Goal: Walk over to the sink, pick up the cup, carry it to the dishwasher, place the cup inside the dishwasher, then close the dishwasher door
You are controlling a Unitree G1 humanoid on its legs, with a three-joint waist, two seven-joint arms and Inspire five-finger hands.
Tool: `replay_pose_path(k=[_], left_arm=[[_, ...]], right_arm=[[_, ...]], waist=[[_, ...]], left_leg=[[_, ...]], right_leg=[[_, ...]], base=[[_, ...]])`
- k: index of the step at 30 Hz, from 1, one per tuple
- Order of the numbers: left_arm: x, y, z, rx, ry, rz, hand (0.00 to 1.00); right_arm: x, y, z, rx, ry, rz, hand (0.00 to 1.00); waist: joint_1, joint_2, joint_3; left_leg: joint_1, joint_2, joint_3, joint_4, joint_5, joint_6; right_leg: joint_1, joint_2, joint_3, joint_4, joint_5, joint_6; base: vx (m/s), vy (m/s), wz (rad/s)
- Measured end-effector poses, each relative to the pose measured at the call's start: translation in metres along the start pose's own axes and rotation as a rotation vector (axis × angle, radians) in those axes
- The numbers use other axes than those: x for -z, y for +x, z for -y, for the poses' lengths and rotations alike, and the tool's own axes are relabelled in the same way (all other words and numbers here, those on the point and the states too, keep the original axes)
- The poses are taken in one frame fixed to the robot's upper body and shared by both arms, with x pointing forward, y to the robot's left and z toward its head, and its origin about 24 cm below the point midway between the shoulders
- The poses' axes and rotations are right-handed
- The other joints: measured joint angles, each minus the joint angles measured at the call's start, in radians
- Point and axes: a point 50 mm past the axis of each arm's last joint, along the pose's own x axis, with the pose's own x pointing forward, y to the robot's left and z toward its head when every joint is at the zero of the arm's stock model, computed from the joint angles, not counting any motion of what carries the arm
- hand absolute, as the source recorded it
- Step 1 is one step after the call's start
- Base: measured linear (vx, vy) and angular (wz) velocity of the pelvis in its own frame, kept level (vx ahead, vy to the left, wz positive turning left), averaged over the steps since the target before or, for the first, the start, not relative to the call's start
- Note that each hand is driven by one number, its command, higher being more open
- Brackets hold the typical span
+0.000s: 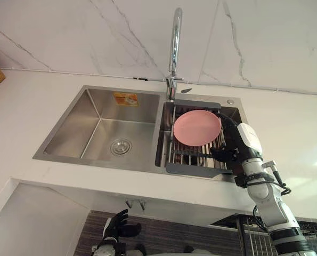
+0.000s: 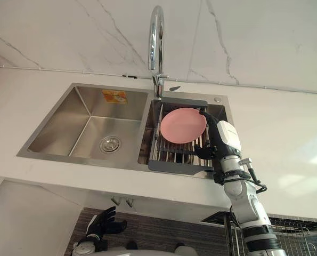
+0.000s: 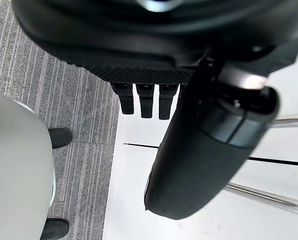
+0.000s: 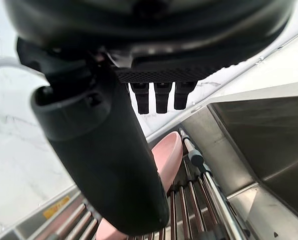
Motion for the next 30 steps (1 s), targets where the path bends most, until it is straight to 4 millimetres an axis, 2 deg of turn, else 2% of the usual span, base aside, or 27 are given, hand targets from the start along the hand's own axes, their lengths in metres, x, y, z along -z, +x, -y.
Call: replay_pose_path(k=[8, 15, 18, 30], left_arm=[[-0.001, 0.000, 0.001, 0.005, -0.001, 0.006, 0.90], [-0.001, 0.000, 0.001, 0.006, -0.001, 0.011, 0.90], [-0.004, 0.000, 0.001, 0.007, -0.002, 0.029, 0.90], [-0.007, 0.001, 0.003, 0.006, -0.007, 0.044, 0.90]], right_arm=[[0.000, 0.015, 0.000, -0.040, -0.096, 0.022, 0.90], [0.004, 0.021, 0.000, -0.070, -0.197, 0.023, 0.90], [0.005, 0.026, 0.003, -0.058, -0.254, 0.020, 0.90], [0.003, 0.045, 0.016, -0.041, -0.398, 0.028, 0.90]], waist=[[0.001, 0.003, 0.006], [0.002, 0.005, 0.012], [0.002, 0.006, 0.032], [-0.001, 0.019, 0.053]], left_leg=[[-0.011, -0.003, -0.020, 0.008, 0.001, 0.002], [-0.014, -0.005, -0.025, 0.009, 0.001, 0.002], [-0.015, -0.006, -0.026, 0.009, 0.002, 0.004], [-0.044, -0.011, -0.040, 0.023, 0.004, 0.005]], right_leg=[[0.000, -0.004, -0.014, 0.001, 0.000, 0.000], [0.000, -0.005, -0.020, 0.001, 0.000, 0.000], [0.000, -0.006, -0.021, 0.000, 0.000, 0.000], [-0.014, -0.013, -0.039, 0.000, 0.001, 0.001]], base=[[-0.02, -0.012, 0.05], [-0.01, -0.006, 0.02], [-0.01, -0.002, 0.01], [0.00, -0.005, 0.04]])
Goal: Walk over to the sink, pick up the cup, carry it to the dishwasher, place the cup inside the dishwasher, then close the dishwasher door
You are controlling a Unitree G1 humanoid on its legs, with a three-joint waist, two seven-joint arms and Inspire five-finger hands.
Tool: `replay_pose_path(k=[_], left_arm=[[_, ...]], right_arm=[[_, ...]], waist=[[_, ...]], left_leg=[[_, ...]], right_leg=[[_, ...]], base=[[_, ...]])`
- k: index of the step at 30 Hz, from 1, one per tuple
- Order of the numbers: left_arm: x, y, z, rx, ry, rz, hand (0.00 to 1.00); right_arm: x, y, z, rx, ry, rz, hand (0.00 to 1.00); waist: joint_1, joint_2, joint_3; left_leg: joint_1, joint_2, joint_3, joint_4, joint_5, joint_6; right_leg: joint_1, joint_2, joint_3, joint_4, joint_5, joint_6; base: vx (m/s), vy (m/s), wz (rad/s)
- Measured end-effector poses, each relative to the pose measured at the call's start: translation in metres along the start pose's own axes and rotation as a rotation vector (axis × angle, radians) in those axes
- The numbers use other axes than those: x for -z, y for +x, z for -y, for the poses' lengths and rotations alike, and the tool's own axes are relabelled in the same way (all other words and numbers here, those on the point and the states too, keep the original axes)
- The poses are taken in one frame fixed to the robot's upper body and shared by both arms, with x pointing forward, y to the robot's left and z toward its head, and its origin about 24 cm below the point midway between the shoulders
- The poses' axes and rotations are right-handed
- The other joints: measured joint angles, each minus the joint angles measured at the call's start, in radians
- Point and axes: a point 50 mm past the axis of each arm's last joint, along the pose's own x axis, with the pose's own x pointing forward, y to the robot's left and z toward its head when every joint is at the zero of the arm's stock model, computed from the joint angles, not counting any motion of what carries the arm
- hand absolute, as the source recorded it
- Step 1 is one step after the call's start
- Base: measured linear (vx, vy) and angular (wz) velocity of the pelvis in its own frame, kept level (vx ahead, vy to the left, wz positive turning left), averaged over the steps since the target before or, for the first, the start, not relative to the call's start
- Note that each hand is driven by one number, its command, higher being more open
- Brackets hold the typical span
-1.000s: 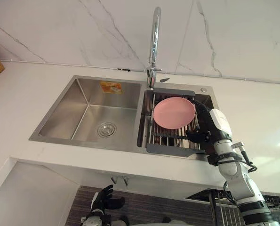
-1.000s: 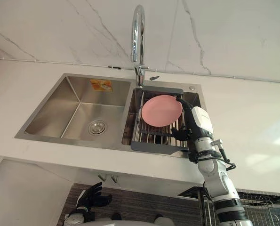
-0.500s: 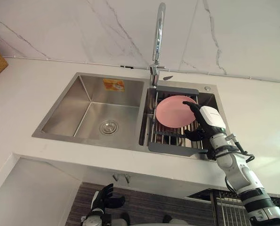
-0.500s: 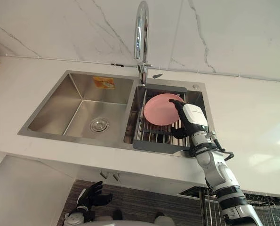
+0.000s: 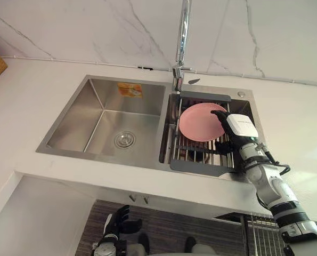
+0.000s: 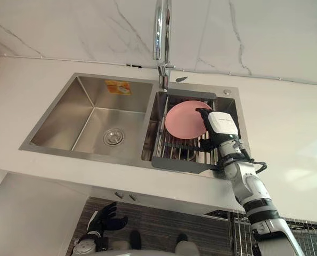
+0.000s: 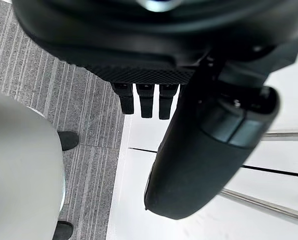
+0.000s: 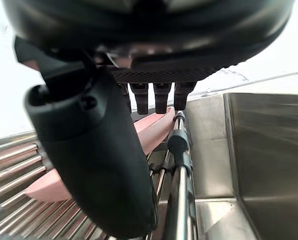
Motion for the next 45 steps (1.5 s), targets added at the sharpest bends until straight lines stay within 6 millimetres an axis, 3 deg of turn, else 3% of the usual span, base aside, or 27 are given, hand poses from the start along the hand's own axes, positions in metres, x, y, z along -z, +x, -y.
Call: replay_pose_path(k=[9, 20, 21, 36, 45], left_arm=[[-0.005, 0.001, 0.000, -0.004, -0.017, 0.025, 0.90], [-0.008, 0.001, -0.001, -0.016, -0.019, 0.045, 0.90], [-0.009, 0.001, -0.001, -0.017, -0.018, 0.046, 0.90], [-0.011, 0.002, 0.001, -0.007, 0.003, 0.055, 0.90], [-0.010, 0.002, 0.000, -0.007, 0.005, 0.048, 0.90]], right_arm=[[-0.001, 0.015, 0.014, 0.057, -0.028, -0.009, 0.90], [-0.001, 0.016, 0.018, 0.098, -0.040, -0.016, 0.90], [-0.001, 0.016, 0.018, 0.102, -0.039, -0.017, 0.30], [-0.005, 0.023, 0.030, 0.192, 0.009, -0.020, 0.30], [-0.005, 0.020, 0.026, 0.167, 0.060, -0.027, 0.30]], waist=[[0.002, 0.003, 0.030], [0.001, 0.006, 0.044], [0.002, 0.006, 0.046], [0.004, 0.008, 0.051], [0.003, 0.005, 0.050]], left_leg=[[-0.029, -0.002, -0.011, 0.015, 0.001, 0.001], [-0.066, -0.003, -0.015, 0.040, 0.000, 0.001], [-0.066, -0.003, -0.015, 0.041, 0.000, 0.001], [-0.075, 0.010, -0.014, 0.054, 0.000, 0.000], [-0.044, 0.013, -0.010, 0.042, -0.001, -0.001]], right_leg=[[-0.019, -0.004, -0.009, 0.006, 0.001, 0.001], [-0.039, -0.008, -0.022, 0.009, 0.002, 0.001], [-0.039, -0.008, -0.023, 0.011, 0.002, 0.001], [-0.051, 0.001, -0.023, 0.028, 0.002, 0.001], [-0.029, 0.004, -0.021, 0.029, 0.001, 0.001]], base=[[-0.02, -0.002, 0.03], [-0.04, 0.000, 0.03], [0.00, 0.000, 0.00], [-0.01, 0.000, 0.00], [0.00, 0.000, -0.01]])
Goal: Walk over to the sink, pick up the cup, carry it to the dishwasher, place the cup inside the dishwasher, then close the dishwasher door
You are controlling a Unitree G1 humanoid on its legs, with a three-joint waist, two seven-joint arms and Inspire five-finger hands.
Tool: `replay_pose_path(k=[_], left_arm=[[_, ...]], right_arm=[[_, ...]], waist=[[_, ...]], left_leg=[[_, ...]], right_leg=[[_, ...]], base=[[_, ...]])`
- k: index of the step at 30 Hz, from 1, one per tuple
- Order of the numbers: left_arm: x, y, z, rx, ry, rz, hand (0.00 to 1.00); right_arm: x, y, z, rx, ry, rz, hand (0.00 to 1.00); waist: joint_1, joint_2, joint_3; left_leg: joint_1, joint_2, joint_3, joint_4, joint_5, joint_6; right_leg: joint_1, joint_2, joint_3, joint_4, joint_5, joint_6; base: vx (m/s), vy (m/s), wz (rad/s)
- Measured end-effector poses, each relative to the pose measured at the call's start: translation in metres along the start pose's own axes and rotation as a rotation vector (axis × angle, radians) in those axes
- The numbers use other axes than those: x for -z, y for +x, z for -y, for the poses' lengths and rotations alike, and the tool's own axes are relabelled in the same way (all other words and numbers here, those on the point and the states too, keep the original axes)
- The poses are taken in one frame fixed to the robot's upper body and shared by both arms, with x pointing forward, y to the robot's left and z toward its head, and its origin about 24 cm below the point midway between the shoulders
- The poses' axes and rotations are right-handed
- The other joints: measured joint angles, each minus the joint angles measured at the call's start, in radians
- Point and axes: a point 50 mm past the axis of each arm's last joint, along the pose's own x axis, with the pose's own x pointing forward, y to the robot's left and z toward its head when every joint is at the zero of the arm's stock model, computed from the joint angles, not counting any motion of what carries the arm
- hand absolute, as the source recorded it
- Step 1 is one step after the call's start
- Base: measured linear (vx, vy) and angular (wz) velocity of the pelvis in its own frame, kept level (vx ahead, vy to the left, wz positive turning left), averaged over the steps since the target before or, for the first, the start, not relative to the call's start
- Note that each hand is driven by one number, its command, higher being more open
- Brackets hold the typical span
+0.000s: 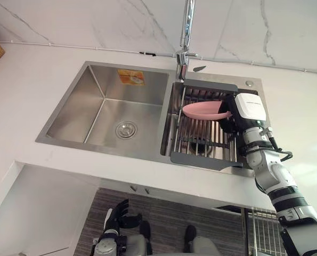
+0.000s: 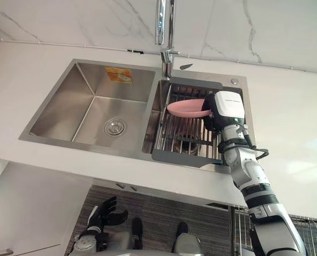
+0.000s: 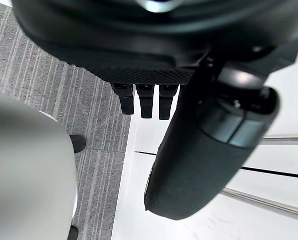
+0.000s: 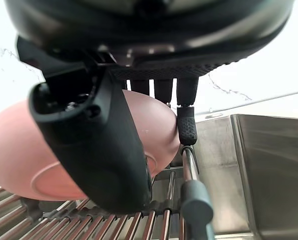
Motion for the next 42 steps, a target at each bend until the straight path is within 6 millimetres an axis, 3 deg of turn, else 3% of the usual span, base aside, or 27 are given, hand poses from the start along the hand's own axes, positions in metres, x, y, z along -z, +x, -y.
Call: replay_pose_path(k=[13, 25, 32, 42], left_arm=[[0.005, 0.000, -0.003, -0.007, 0.003, -0.029, 0.90], [0.014, -0.002, -0.006, -0.025, -0.010, -0.073, 0.90], [0.016, -0.002, -0.007, -0.030, -0.014, -0.088, 0.90], [0.020, -0.003, -0.005, -0.023, 0.004, -0.106, 0.90]], right_arm=[[-0.009, -0.033, -0.008, 0.017, 0.207, -0.016, 0.30], [-0.062, -0.064, 0.018, 0.172, 0.464, 0.199, 0.30], [-0.051, -0.076, 0.040, 0.330, 0.503, 0.143, 0.30], [-0.034, -0.093, 0.044, 0.428, 0.516, 0.025, 0.30]], waist=[[-0.007, -0.020, -0.018], [-0.020, -0.033, -0.060], [-0.019, -0.037, -0.064], [-0.030, -0.033, -0.083]], left_leg=[[0.060, 0.000, 0.010, -0.073, 0.030, -0.007], [0.112, -0.003, 0.009, -0.111, 0.045, -0.001], [0.138, -0.005, 0.012, -0.129, 0.051, 0.004], [0.151, -0.003, 0.022, -0.129, 0.050, 0.002]], right_leg=[[0.022, 0.006, 0.009, -0.005, 0.000, 0.000], [0.078, 0.011, 0.012, -0.053, 0.015, -0.008], [0.100, 0.012, 0.015, -0.066, 0.019, -0.009], [0.114, 0.016, 0.023, -0.080, 0.022, -0.011]], base=[[0.00, 0.000, -0.02], [-0.01, -0.002, 0.00], [-0.02, -0.002, -0.01], [-0.01, -0.003, -0.02]])
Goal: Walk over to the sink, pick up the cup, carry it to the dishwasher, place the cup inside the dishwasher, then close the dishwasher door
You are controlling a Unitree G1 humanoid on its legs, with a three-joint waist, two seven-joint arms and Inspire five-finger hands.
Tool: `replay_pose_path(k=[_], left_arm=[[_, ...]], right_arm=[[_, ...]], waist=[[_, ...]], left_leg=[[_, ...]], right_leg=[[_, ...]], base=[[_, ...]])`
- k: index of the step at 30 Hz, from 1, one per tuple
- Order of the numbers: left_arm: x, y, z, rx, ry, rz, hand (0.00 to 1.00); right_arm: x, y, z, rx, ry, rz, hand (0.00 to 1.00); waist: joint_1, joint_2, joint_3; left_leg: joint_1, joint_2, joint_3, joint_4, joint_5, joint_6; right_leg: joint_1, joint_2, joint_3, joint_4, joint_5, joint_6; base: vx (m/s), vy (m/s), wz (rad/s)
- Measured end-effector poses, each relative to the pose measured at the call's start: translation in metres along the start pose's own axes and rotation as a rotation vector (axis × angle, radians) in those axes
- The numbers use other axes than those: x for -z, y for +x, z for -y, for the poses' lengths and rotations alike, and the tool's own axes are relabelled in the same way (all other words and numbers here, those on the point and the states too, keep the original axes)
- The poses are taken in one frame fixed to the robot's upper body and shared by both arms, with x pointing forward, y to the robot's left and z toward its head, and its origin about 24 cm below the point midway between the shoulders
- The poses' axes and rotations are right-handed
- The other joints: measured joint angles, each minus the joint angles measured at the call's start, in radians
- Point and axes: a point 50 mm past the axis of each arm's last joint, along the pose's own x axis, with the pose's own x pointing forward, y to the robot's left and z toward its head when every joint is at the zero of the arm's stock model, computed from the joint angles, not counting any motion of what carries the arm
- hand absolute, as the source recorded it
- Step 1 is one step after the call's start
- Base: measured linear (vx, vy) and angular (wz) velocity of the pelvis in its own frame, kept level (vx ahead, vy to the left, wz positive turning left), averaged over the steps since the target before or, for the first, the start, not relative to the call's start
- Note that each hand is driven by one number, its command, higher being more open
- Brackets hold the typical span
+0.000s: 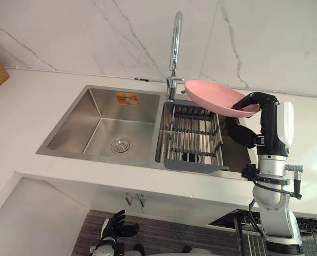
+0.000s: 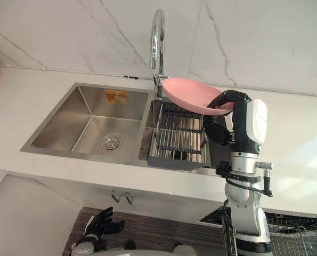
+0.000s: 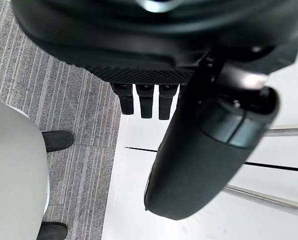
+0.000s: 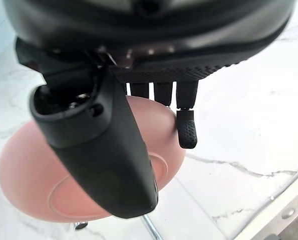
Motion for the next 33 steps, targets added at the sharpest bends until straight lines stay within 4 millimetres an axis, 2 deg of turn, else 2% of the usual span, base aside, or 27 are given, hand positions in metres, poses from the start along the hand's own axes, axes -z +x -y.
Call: replay_pose_path(k=[3, 10, 12, 15, 16, 18, 20, 22, 23, 24, 25, 26, 28, 29, 30, 31, 32, 33], left_arm=[[0.000, 0.000, 0.000, 0.001, 0.001, 0.000, 0.90], [-0.004, 0.001, 0.003, 0.012, 0.008, 0.009, 0.90], [-0.007, 0.003, 0.006, 0.019, 0.007, 0.018, 0.90], [-0.008, 0.003, 0.011, 0.027, -0.001, 0.019, 0.90], [-0.007, 0.002, 0.012, 0.029, -0.003, 0.017, 0.90], [-0.004, 0.002, 0.009, 0.023, 0.000, 0.002, 0.90], [-0.006, 0.003, 0.009, 0.020, -0.001, 0.008, 0.90], [-0.008, 0.004, 0.005, 0.011, 0.000, 0.017, 0.90], [-0.009, 0.004, 0.003, 0.005, -0.004, 0.023, 0.90], [-0.010, 0.005, 0.001, -0.005, -0.017, 0.022, 0.90], [-0.010, 0.005, 0.001, -0.009, -0.028, 0.022, 0.90], [-0.010, 0.005, -0.003, -0.024, -0.044, 0.018, 0.90], [-0.012, 0.007, -0.007, -0.031, -0.042, 0.016, 0.90], [-0.012, 0.007, -0.007, -0.032, -0.041, 0.016, 0.90], [-0.012, 0.007, -0.008, -0.033, -0.041, 0.016, 0.90], [-0.011, 0.006, -0.011, -0.042, -0.044, 0.015, 0.90], [-0.011, 0.006, -0.013, -0.048, -0.044, 0.015, 0.90], [-0.011, 0.006, -0.015, -0.056, -0.041, 0.012, 0.90]], right_arm=[[-0.002, -0.002, 0.002, 0.005, 0.000, 0.003, 0.30], [-0.008, 0.001, 0.018, 0.081, 0.011, 0.033, 0.30], [-0.010, 0.009, 0.019, 0.079, 0.002, 0.066, 0.30], [-0.017, 0.021, 0.018, 0.074, -0.001, 0.127, 0.30], [-0.017, 0.021, 0.018, 0.074, 0.000, 0.128, 0.30], [-0.013, 0.017, 0.017, 0.066, -0.005, 0.104, 0.30], [-0.010, 0.016, 0.015, 0.059, -0.004, 0.087, 0.30], [-0.003, 0.014, 0.006, 0.041, 0.006, 0.032, 0.30], [0.000, 0.012, 0.000, 0.026, 0.008, -0.002, 0.30], [0.002, 0.010, -0.004, 0.016, 0.005, -0.022, 0.30], [0.002, 0.010, -0.005, 0.014, 0.002, -0.027, 0.30], [0.003, 0.007, -0.006, 0.010, -0.011, -0.040, 0.30], [0.005, 0.005, -0.007, 0.005, -0.023, -0.049, 0.30], [0.004, 0.004, -0.007, 0.004, -0.026, -0.047, 0.30], [0.003, 0.003, -0.007, 0.000, -0.037, -0.040, 0.30], [0.002, -0.001, -0.008, -0.016, -0.056, -0.029, 0.30], [0.001, -0.002, -0.009, -0.023, -0.061, -0.027, 0.30], [0.002, -0.003, -0.010, -0.033, -0.079, -0.026, 0.30]], waist=[[-0.001, 0.001, 0.000], [-0.001, 0.020, 0.000], [-0.001, 0.041, 0.012], [0.004, 0.067, 0.015], [-0.001, 0.065, 0.016], [-0.031, 0.055, 0.022], [-0.028, 0.049, 0.025], [-0.018, 0.037, 0.033], [-0.018, 0.024, 0.040], [-0.019, 0.023, 0.045], [-0.014, 0.025, 0.050], [-0.023, 0.011, 0.063], [-0.027, -0.002, 0.062], [-0.026, -0.004, 0.061], [-0.024, -0.011, 0.057], [-0.021, -0.029, 0.042], [-0.021, -0.038, 0.036], [-0.021, -0.037, 0.029]], left_leg=[[-0.004, 0.003, 0.000, 0.003, -0.003, -0.003], [-0.134, 0.016, -0.012, 0.136, -0.057, -0.005], [-0.191, 0.025, -0.045, 0.265, -0.100, -0.005], [-0.212, 0.026, -0.119, 0.342, -0.179, -0.022], [-0.213, 0.023, -0.116, 0.342, -0.182, -0.020], [-0.214, 0.009, -0.093, 0.335, -0.181, -0.009], [-0.218, 0.005, -0.047, 0.343, -0.182, -0.003], [-0.223, 0.002, 0.013, 0.367, -0.194, 0.010], [-0.227, -0.002, 0.038, 0.391, -0.214, 0.022], [-0.232, 0.019, 0.079, 0.392, -0.221, 0.040], [-0.231, 0.031, 0.124, 0.389, -0.223, 0.049], [-0.226, 0.043, 0.166, 0.388, -0.228, 0.060], [-0.219, 0.063, 0.222, 0.387, -0.229, 0.063], [-0.219, 0.066, 0.232, 0.387, -0.229, 0.063], [-0.218, 0.071, 0.258, 0.386, -0.229, 0.063], [-0.224, 0.071, 0.286, 0.391, -0.237, 0.050], [-0.228, 0.071, 0.295, 0.398, -0.240, 0.039], [-0.243, 0.087, 0.308, 0.419, -0.237, 0.023]], right_leg=[[-0.001, 0.003, 0.001, -0.001, 0.000, -0.001], [-0.074, 0.005, -0.001, 0.014, 0.003, -0.009], [-0.108, 0.006, 0.020, 0.065, 0.002, -0.014], [-0.155, 0.019, 0.096, 0.110, -0.004, -0.013], [-0.164, 0.018, 0.110, 0.116, -0.003, -0.011], [-0.193, 0.004, 0.141, 0.132, 0.002, -0.002], [-0.224, 0.006, 0.194, 0.140, 0.009, 0.008], [-0.260, 0.017, 0.270, 0.135, 0.043, 0.019], [-0.290, 0.023, 0.304, 0.149, 0.070, 0.021], [-0.312, 0.032, 0.321, 0.142, 0.105, 0.017], [-0.322, 0.034, 0.287, 0.172, 0.097, -0.002], [-0.365, 0.017, 0.179, 0.350, -0.010, -0.042], [-0.356, -0.015, 0.056, 0.528, -0.141, -0.053], [-0.342, -0.025, 0.038, 0.547, -0.161, -0.054], [-0.309, -0.045, 0.010, 0.565, -0.198, -0.054], [-0.241, -0.064, -0.009, 0.503, -0.236, -0.035], [-0.214, -0.060, -0.006, 0.429, -0.247, -0.024], [-0.178, -0.032, 0.001, 0.314, -0.245, -0.027]], base=[[0.00, 0.000, 0.00], [-0.01, -0.007, 0.02], [-0.02, 0.006, -0.19], [-0.03, 0.038, -0.70], [-0.05, 0.080, -0.58], [-0.08, 0.091, -0.36], [-0.10, 0.089, -0.79], [-0.13, 0.119, -1.22], [-0.19, 0.132, -1.43], [-0.20, 0.092, -1.51], [-0.24, 0.054, -1.41], [-0.18, 0.020, -1.05], [-0.14, 0.018, -0.97], [-0.10, -0.009, -0.80], [-0.09, -0.054, -0.76], [-0.05, -0.100, -0.72], [-0.03, -0.162, -0.70], [0.02, -0.162, -0.61]])
